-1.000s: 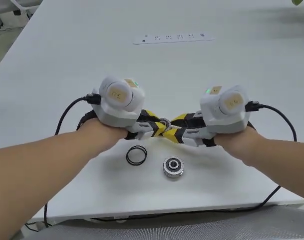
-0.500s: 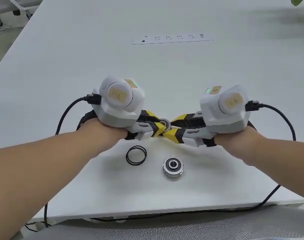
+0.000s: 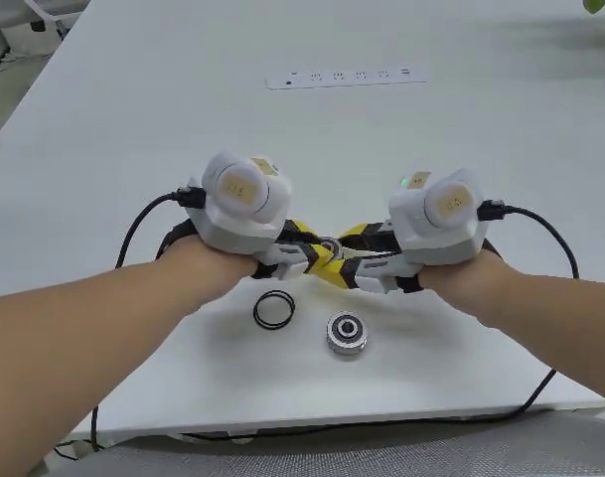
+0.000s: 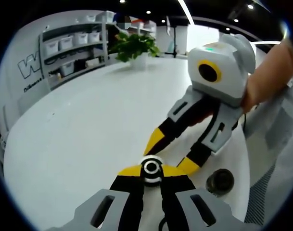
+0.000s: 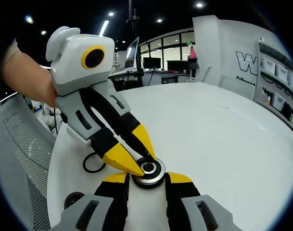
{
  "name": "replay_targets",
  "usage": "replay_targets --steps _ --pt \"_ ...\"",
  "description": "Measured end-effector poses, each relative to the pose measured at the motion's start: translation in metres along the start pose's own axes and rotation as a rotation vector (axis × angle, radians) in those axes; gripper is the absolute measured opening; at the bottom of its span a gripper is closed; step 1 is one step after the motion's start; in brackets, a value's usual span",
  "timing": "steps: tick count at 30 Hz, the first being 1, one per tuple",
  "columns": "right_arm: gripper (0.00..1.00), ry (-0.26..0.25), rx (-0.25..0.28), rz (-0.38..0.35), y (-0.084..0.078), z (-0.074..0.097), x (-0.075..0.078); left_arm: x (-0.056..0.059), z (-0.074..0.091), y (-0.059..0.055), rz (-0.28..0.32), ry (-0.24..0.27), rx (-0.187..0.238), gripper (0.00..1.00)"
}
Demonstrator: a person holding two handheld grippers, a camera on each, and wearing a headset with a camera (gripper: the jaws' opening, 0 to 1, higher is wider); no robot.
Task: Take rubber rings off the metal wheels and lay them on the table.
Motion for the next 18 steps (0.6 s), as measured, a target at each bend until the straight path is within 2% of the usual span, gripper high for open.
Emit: replay_targets --steps 2,18 --pt "0.25 0.002 0.004 -0.005 0.0 0.002 0.005 0.0 0.0 0.0 -0.002 -0.001 0.0 0.13" --pt "0.16 0.019 -0.018 -0.025 -0.009 0.012 0.007 0.003 0.001 0.0 0.004 0.002 -0.008 0.13"
Point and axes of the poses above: the centre of the closed fingertips' face, and the gripper's own axes: z roughly backward along the fingers, x roughly to its right, y roughly out of its top, the point moved 6 cm from there along z, roughly backward along the fingers, and after that the axes turned 5 degrees about -z, right-handed, at the moved point
